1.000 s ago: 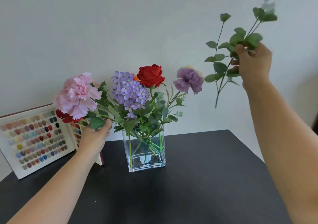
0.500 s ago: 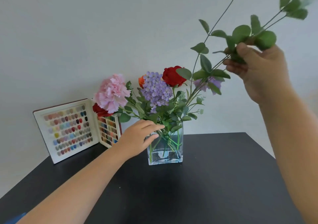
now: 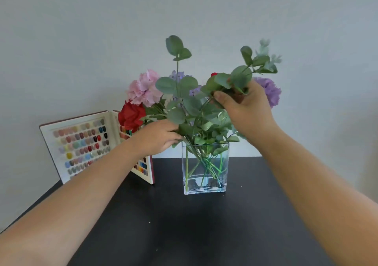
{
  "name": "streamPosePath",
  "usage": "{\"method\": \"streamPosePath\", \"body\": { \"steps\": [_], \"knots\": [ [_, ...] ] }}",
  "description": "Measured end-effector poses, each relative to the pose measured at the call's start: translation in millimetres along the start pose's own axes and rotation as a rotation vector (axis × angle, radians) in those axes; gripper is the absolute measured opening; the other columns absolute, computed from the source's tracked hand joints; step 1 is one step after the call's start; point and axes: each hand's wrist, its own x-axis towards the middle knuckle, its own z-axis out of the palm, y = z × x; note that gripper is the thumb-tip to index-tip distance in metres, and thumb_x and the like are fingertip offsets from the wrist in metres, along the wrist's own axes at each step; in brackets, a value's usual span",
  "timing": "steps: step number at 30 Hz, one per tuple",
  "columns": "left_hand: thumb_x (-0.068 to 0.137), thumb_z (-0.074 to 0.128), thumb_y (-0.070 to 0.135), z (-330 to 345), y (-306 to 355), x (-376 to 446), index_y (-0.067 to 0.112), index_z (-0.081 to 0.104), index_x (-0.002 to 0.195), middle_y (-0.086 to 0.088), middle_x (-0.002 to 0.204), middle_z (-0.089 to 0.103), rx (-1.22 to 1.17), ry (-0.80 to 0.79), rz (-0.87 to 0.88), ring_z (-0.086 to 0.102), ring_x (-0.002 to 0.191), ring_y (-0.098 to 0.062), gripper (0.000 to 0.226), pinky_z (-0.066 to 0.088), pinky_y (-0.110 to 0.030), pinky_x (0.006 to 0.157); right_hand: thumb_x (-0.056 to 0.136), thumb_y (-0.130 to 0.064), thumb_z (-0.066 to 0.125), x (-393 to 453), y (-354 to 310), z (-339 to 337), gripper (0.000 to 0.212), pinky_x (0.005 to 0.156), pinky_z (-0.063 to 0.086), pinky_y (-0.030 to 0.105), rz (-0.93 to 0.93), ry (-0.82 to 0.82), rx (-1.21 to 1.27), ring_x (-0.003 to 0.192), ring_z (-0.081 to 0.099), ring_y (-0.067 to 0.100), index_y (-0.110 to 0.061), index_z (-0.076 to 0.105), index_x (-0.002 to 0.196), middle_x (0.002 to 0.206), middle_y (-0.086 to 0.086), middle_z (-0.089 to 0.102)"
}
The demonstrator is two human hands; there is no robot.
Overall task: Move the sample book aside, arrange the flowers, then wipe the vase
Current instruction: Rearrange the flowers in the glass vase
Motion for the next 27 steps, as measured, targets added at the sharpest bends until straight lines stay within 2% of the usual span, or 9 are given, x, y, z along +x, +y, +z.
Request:
{"method": "streamPosePath", "body": {
  "steps": [5, 11, 13, 15, 16, 18, 21, 24, 27],
  "knots": [
    [0.080, 0.075, 0.014, 8.5, -17.2, -20.1, 0.030, 0.076, 0.099, 0.003, 0.108, 0.072, 0.293, 0.156, 0.012, 0.063, 0.108, -0.030, 0.025, 0.033, -0.046, 0.104, 0.089, -0.012, 0.065, 2.3, 12.9, 21.9, 0.018, 0.090, 0.054, 0.040, -0.048, -0.043, -0.136, 0.097, 0.068, 0.014, -0.010, 0.067, 0.108, 0.099, -0.002, 0.073],
    [0.070, 0.074, 0.008, 9.4, -28.5, -20.0, 0.028, 0.072, 0.091, 0.001, 0.113, 0.068, 0.357, 0.290, -0.182, 0.043, 0.115, -0.027, 0.029, 0.029, -0.038, 0.089, 0.091, -0.018, 0.064, 2.7, 30.8, 36.3, 0.022, 0.074, 0.052, 0.049, -0.179, -0.191, -0.458, 0.082, 0.066, 0.036, 0.002, 0.067, 0.100, 0.085, 0.021, 0.070],
    [0.079, 0.068, 0.021, 8.4, -32.2, -17.7, 0.036, 0.061, 0.113, 0.009, 0.124, 0.060, 0.136, 0.362, -0.348, 0.035, 0.122, -0.010, 0.037, 0.026, -0.025, 0.092, 0.091, -0.017, 0.063, 6.0, 30.1, 42.3, 0.022, 0.075, 0.051, 0.038, -0.188, -0.241, -0.522, 0.081, 0.065, 0.031, -0.007, 0.065, 0.110, 0.090, 0.013, 0.072],
    [0.081, 0.068, 0.018, 5.8, -34.9, -12.1, 0.028, 0.053, 0.124, 0.004, 0.128, 0.049, 0.098, 0.397, -0.327, 0.029, 0.119, 0.001, 0.046, 0.021, -0.015, 0.096, 0.090, -0.016, 0.064, 11.3, 30.6, 47.6, 0.023, 0.068, 0.047, 0.015, -0.184, -0.262, -0.565, 0.078, 0.063, 0.022, -0.015, 0.064, 0.113, 0.092, 0.001, 0.072],
    [0.080, 0.068, 0.013, 4.2, -35.6, -8.6, 0.025, 0.054, 0.122, 0.002, 0.127, 0.046, 0.113, 0.405, -0.308, 0.028, 0.118, -0.003, 0.046, 0.021, -0.016, 0.097, 0.090, -0.016, 0.064, 14.5, 32.1, 50.5, 0.022, 0.063, 0.041, 0.005, -0.167, -0.271, -0.584, 0.074, 0.060, 0.016, -0.016, 0.064, 0.112, 0.090, -0.005, 0.070],
    [0.080, 0.061, 0.016, 2.1, -37.5, -2.4, 0.025, 0.061, 0.113, -0.002, 0.132, 0.048, 0.155, 0.329, -0.260, 0.032, 0.123, -0.022, 0.034, 0.034, -0.040, 0.096, 0.089, -0.015, 0.064, 20.4, 37.1, 56.6, 0.019, 0.059, 0.035, 0.000, -0.118, -0.292, -0.622, 0.068, 0.053, 0.002, -0.017, 0.063, 0.108, 0.084, -0.011, 0.064],
    [0.080, 0.062, 0.021, 4.2, -41.0, -0.3, 0.029, 0.068, 0.099, -0.006, 0.135, 0.056, 0.238, 0.252, -0.267, 0.031, 0.126, -0.031, 0.022, 0.029, -0.054, 0.093, 0.088, -0.015, 0.064, 25.5, 47.2, 63.9, 0.019, 0.069, 0.041, 0.020, -0.059, -0.315, -0.652, 0.081, 0.059, 0.014, -0.014, 0.062, 0.107, 0.091, 0.000, 0.069],
    [0.081, 0.069, 0.013, 6.0, -45.5, -5.3, 0.029, 0.072, 0.095, -0.005, 0.136, 0.056, 0.268, 0.313, -0.284, 0.027, 0.125, -0.030, 0.022, 0.018, -0.045, 0.093, 0.088, -0.016, 0.064, 29.2, 55.8, 68.4, 0.021, 0.074, 0.045, 0.026, -0.039, -0.309, -0.674, 0.089, 0.060, 0.022, -0.012, 0.062, 0.109, 0.097, 0.006, 0.070],
    [0.075, 0.079, 0.016, 6.4, -44.6, -6.2, 0.026, 0.070, 0.099, -0.002, 0.143, 0.044, 0.249, 0.332, -0.324, 0.022, 0.133, -0.032, 0.027, 0.017, -0.053, 0.101, 0.088, -0.017, 0.064, 31.8, 65.0, 71.0, 0.025, 0.077, 0.048, 0.029, -0.007, -0.346, -0.710, 0.091, 0.059, 0.024, -0.011, 0.061, 0.112, 0.098, 0.006, 0.068]
  ]
}}
